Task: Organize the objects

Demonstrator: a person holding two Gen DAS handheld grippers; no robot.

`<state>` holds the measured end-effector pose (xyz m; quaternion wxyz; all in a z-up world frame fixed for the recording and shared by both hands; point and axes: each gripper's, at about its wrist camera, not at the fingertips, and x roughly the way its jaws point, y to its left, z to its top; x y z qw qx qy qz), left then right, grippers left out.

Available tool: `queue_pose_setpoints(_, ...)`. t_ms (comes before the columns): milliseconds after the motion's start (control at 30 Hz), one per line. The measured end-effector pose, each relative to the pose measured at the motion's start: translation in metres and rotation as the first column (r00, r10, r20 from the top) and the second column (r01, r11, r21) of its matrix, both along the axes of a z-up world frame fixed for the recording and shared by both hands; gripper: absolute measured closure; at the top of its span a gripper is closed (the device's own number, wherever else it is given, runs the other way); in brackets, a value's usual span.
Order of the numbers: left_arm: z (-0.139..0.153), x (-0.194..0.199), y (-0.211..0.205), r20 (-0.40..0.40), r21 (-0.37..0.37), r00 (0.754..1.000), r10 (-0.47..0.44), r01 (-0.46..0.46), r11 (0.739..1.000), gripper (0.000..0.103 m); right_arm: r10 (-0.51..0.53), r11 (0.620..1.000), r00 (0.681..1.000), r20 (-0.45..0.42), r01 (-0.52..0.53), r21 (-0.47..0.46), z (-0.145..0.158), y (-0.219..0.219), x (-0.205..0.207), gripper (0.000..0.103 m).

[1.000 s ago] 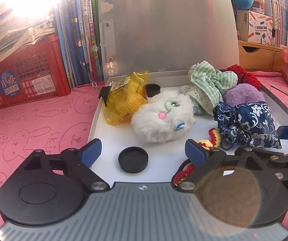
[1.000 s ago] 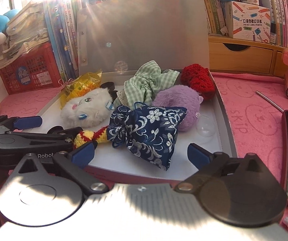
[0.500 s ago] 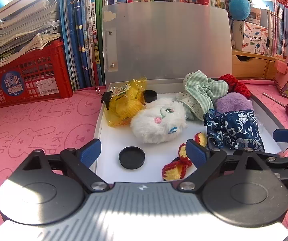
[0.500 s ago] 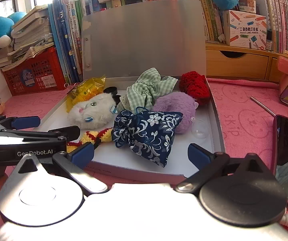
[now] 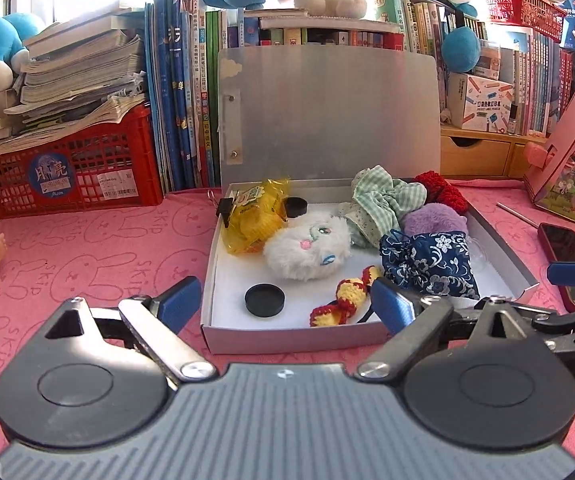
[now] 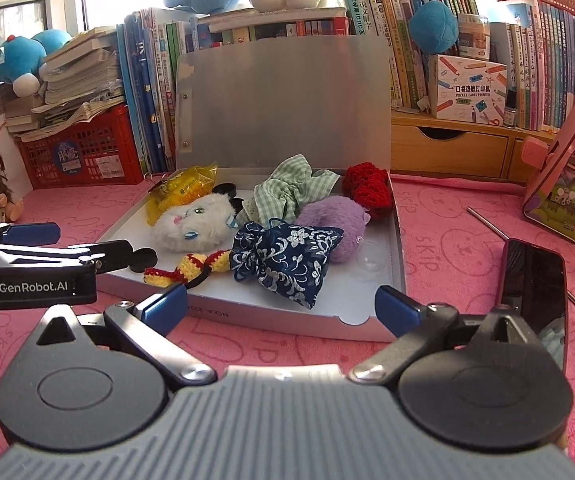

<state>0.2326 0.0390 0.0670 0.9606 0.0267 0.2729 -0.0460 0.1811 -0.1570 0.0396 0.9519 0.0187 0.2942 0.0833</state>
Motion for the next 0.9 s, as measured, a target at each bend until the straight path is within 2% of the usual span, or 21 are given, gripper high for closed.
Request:
queue_pose_setpoints(400,0.003,-0.059,0.007,0.012,-0.028,1.0,0.014,-0.014,1.0,0.009,0.031,0.999,0.999,0.014,-0.031,-0.014,-0.004,0.003,-0.05,0.0)
queue_pose_setpoints(667,-0.016,-0.085,0.013,-0.016,0.002,0.999,0.04,-0.04,0.999,0.009,0.034,0.999,0.999,-0.005,-0.034,-0.03,-0.02,0.006,-0.073,0.0)
queue_pose_setpoints(900,-0.038,-0.102,0.019,-0.044,-0.001,0.998,0.054,-0.055,0.999,0.009,0.001,0.999,0.999,-0.039,-0.002,-0.034,-0.038,0.006,-0.082,0.0)
